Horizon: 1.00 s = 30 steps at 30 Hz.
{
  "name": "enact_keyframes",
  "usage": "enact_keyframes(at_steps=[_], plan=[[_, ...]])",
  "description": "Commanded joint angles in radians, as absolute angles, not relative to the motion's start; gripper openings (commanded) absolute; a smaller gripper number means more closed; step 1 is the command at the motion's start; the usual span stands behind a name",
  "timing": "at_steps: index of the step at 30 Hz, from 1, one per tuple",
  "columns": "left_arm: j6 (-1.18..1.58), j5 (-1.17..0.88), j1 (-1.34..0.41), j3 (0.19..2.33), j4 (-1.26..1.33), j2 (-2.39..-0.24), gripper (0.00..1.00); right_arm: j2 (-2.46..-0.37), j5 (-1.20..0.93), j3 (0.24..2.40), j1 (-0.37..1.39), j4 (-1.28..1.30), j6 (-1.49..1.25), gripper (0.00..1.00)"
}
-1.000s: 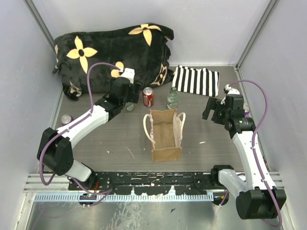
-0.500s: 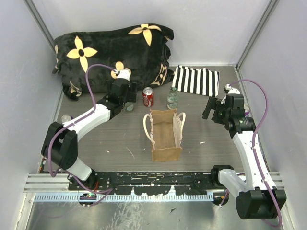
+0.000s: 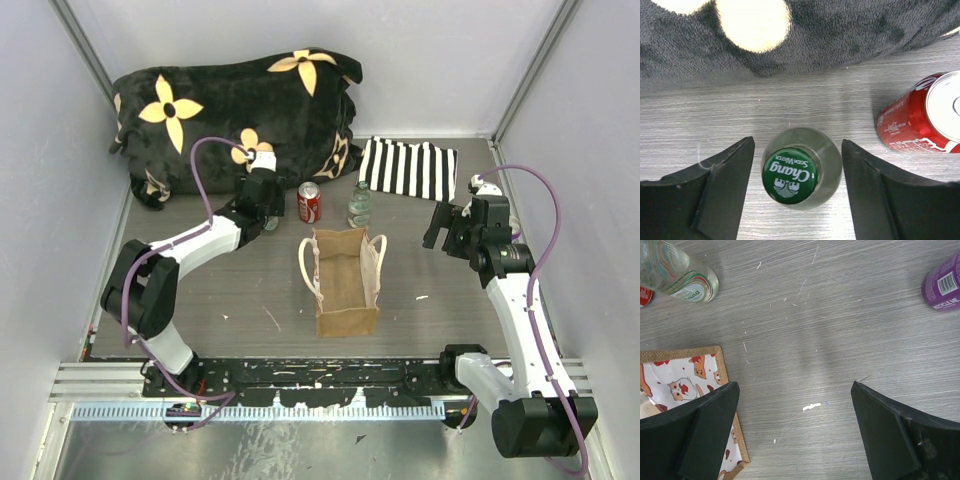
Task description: Place the beverage into the canvas bag
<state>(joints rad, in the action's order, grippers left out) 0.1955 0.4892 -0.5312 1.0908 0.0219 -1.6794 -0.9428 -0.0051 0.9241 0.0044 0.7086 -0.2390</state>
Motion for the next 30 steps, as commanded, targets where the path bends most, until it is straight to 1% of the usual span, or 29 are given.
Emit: enact_keyframes(at_steps=[1, 4, 8, 10, 13, 14, 15, 18, 19, 21, 24, 27, 30], plan=[[0.207, 0.531, -0.528, 1.09, 0.08, -1.693, 0.72, -0.938, 0.008, 0.972, 0.004, 0.696, -0.238, 1.0], [0.207, 0.527, -0.528, 1.084, 0.083, -1.69, 0.58, -0.942, 0.006, 0.972, 0.004, 0.696, -0.238, 1.0], [0.21, 0.519, -0.527, 1.066, 0.086, -1.681, 0.44, -0.939, 0.005, 0.97, 0.005, 0.696, -0.242, 1.0], [0.21, 0.516, -0.528, 1.056, 0.089, -1.677, 0.36, -0.936, 0.004, 0.966, 0.005, 0.696, -0.244, 1.0], [0.214, 0.509, -0.528, 1.05, 0.088, -1.667, 0.33, -0.933, 0.002, 0.962, 0.005, 0.696, -0.246, 1.0], [0.215, 0.504, -0.528, 1.048, 0.088, -1.663, 0.33, -0.931, 0.0, 0.96, 0.004, 0.696, -0.247, 1.0], [0.215, 0.499, -0.528, 1.048, 0.087, -1.66, 0.36, -0.93, 0.001, 0.959, 0.005, 0.696, -0.248, 1.0], [0.218, 0.474, -0.528, 1.05, 0.082, -1.652, 0.66, -0.929, -0.001, 0.955, 0.005, 0.696, -0.251, 1.0], [0.221, 0.466, -0.528, 1.052, 0.08, -1.649, 0.73, -0.929, -0.002, 0.955, 0.005, 0.696, -0.252, 1.0], [0.227, 0.454, -0.528, 1.054, 0.074, -1.644, 0.82, -0.927, -0.003, 0.954, 0.004, 0.696, -0.253, 1.0], [0.228, 0.448, -0.528, 1.06, 0.067, -1.637, 0.94, -0.925, -0.004, 0.953, 0.005, 0.696, -0.255, 1.0], [0.224, 0.449, -0.528, 1.066, 0.066, -1.633, 0.95, -0.923, -0.006, 0.949, 0.005, 0.696, -0.256, 1.0], [0.222, 0.459, -0.528, 1.07, 0.07, -1.633, 0.93, -0.923, -0.008, 0.946, 0.005, 0.696, -0.258, 1.0]])
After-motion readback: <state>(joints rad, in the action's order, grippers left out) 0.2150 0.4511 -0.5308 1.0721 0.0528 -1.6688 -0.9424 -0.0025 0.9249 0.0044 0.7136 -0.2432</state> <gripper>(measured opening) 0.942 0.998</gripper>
